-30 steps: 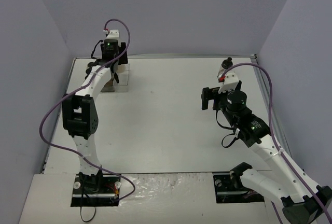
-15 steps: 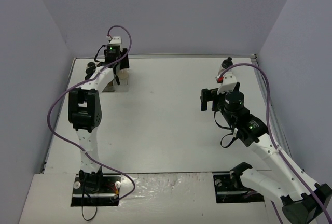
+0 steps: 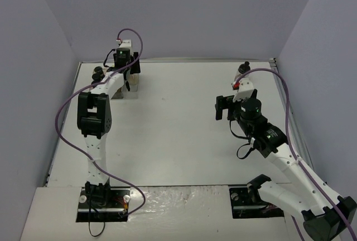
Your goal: Organize the condiment bottles
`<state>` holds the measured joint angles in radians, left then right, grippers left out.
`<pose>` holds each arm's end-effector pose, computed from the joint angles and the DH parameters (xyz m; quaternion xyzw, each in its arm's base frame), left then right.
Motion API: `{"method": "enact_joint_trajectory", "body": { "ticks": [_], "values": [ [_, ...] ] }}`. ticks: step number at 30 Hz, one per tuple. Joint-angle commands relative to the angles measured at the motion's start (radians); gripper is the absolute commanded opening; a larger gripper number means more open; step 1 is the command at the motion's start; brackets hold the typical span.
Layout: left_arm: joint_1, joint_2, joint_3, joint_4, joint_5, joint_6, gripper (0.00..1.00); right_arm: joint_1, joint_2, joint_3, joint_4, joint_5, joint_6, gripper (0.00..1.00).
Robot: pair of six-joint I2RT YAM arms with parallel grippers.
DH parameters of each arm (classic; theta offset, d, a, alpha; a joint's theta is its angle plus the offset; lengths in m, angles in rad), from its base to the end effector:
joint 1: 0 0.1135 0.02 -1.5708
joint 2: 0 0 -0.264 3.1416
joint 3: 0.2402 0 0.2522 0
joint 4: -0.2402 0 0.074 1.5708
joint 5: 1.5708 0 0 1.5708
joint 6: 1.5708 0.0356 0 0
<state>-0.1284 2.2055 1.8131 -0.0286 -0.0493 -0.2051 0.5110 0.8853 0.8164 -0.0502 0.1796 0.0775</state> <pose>0.5217 -0.0656 0.2431 -0.0456 0.8379 -0.0698 0.5395 0.1860 0.0970 0.3479 -0.1021 0.7403 0.1275 0.6521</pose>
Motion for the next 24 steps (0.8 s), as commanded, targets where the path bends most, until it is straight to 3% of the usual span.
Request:
{"method": "enact_joint_trajectory", "body": {
  "ticks": [1, 3, 6, 12, 16, 24],
  "values": [
    [0.009, -0.078, 0.06, 0.055, 0.008, 0.001, 0.72, -0.003, 0.03, 0.007, 0.055, 0.039, 0.014, 1.0],
    [0.009, -0.105, 0.051, 0.039, 0.006, -0.005, 0.88, -0.003, 0.038, 0.013, 0.055, 0.044, 0.019, 1.0],
    [0.007, -0.182, 0.026, -0.008, 0.013, -0.027, 0.97, -0.003, 0.062, 0.029, 0.055, 0.046, 0.025, 1.0],
    [-0.004, -0.337, -0.005, -0.126, 0.085, -0.112, 0.97, -0.026, 0.162, 0.087, 0.058, 0.141, 0.048, 1.0],
    [-0.061, -0.513, -0.058, -0.22, 0.132, -0.148, 0.97, -0.219, 0.363, 0.177, 0.083, 0.003, 0.094, 1.0],
    [-0.155, -0.818, -0.358, -0.265, 0.161, -0.15, 0.97, -0.364, 0.637, 0.21, 0.421, -0.029, 0.074, 0.99]
  ]
}}
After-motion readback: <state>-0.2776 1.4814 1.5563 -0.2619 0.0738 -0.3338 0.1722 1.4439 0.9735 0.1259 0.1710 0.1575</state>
